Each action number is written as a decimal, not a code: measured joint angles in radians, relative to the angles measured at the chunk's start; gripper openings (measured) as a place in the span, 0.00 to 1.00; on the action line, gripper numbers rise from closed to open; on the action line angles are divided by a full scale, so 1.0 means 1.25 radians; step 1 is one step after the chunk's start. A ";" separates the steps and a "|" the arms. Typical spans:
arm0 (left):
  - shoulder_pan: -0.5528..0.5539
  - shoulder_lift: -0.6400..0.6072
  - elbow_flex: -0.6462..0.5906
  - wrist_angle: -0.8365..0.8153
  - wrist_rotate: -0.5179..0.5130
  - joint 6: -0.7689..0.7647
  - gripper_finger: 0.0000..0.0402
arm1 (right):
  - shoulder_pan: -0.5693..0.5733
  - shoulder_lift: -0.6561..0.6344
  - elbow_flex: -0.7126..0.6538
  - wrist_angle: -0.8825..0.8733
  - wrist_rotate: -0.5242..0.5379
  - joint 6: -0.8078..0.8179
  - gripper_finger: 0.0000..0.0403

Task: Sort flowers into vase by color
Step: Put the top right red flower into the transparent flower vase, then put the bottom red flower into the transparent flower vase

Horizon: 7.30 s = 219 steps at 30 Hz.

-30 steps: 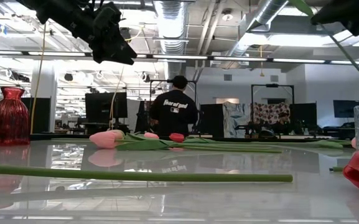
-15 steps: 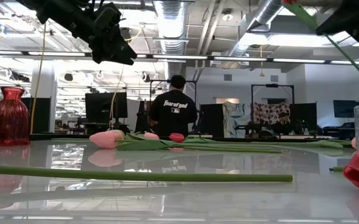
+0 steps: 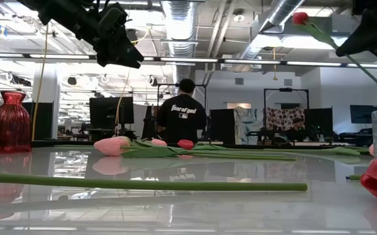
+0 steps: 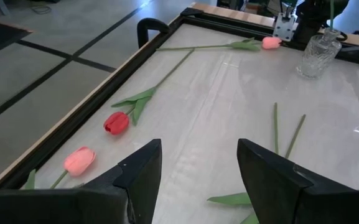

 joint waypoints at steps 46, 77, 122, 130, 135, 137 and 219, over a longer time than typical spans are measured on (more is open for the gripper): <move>0.000 0.000 0.000 -0.006 0.013 0.024 0.49 | 0.000 0.022 0.112 -0.157 -0.531 0.220 0.63; -0.126 0.076 0.000 0.052 0.191 0.104 0.49 | 0.330 0.709 0.112 0.488 -0.788 0.721 0.63; -0.138 0.076 0.000 0.087 0.108 0.124 0.49 | 0.208 0.785 0.147 0.387 -0.744 0.086 0.41; -0.138 0.075 0.000 0.091 0.108 0.120 0.49 | 0.243 0.852 0.141 0.364 -0.739 -0.037 0.41; -0.138 0.075 0.000 0.092 0.108 0.116 0.49 | 0.236 0.917 0.141 0.377 -0.740 -0.073 0.41; -0.138 0.075 0.000 0.092 0.108 0.115 0.49 | 0.232 0.932 0.140 0.393 -0.742 -0.072 0.41; -0.138 0.075 0.000 0.083 0.109 0.098 0.49 | 0.208 0.858 0.141 0.468 -0.702 0.030 0.06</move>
